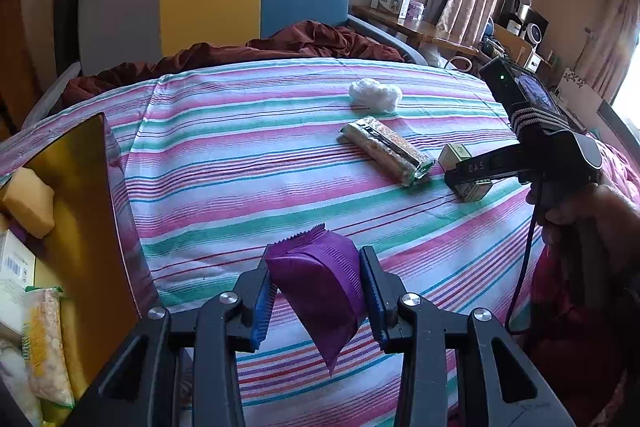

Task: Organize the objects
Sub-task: 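Carry the purple candy into the gold box and open the left gripper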

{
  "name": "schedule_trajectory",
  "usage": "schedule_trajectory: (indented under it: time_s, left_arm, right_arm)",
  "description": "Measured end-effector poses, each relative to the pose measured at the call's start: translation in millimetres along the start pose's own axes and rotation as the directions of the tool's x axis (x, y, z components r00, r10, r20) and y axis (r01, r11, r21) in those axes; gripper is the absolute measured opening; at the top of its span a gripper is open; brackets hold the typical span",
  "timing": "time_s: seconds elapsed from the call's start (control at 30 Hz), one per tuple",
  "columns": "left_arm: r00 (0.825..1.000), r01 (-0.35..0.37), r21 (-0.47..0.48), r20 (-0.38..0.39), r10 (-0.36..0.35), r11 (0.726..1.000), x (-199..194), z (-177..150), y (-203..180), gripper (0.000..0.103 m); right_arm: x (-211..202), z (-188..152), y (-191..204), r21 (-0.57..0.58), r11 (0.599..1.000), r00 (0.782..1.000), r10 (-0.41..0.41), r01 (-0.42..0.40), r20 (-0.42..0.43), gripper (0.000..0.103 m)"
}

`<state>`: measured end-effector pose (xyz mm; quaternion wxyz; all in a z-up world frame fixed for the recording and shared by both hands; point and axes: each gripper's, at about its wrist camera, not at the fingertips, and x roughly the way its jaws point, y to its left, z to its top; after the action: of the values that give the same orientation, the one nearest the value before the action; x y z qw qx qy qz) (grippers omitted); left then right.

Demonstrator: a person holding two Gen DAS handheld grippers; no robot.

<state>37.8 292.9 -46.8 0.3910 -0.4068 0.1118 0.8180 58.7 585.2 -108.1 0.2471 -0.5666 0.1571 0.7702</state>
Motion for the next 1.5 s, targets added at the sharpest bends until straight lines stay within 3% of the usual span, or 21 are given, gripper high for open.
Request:
schedule_trajectory:
  time_s: [0.6, 0.9, 1.07, 1.3, 1.4, 1.5]
  left_arm:
    - [0.997, -0.016, -0.02, 0.079, 0.018, 1.0, -44.0, -0.2, 11.7, 0.04]
    - [0.993, -0.027, -0.122, 0.109, 0.04, 0.992, -73.0, -6.6, 56.9, 0.04]
    - [0.985, -0.072, -0.251, 0.133, 0.108, 0.965, -102.4, -18.5, 114.9, 0.04]
    - [0.969, -0.142, -0.43, 0.123, 0.214, 0.892, -140.4, -49.9, 198.4, 0.04]
    - [0.974, -0.137, -0.456, 0.1, 0.203, 0.879, -138.3, -62.0, 205.4, 0.04]
    - [0.981, -0.123, -0.44, 0.08, 0.176, 0.889, -125.8, -63.2, 194.0, 0.04]
  right_arm:
    - [6.7, 18.4, 3.4, -0.006, 1.0, 1.0, -0.002, 0.002, 0.011, 0.031]
    - [-3.9, 0.1, 19.2, -0.022, 1.0, 1.0, -0.016, 0.017, 0.02, 0.031]
    - [-5.9, 1.5, 29.0, -0.029, 0.999, 0.999, -0.024, 0.024, 0.022, 0.031]
    - [-9.5, 1.4, 38.6, -0.05, 0.998, 0.999, -0.043, 0.045, 0.026, 0.031]
    - [-10.7, 0.7, 39.0, -0.053, 0.998, 0.999, -0.045, 0.046, 0.027, 0.031]
    - [-10.9, 0.8, 40.1, -0.053, 0.997, 0.999, -0.046, 0.047, 0.027, 0.031]
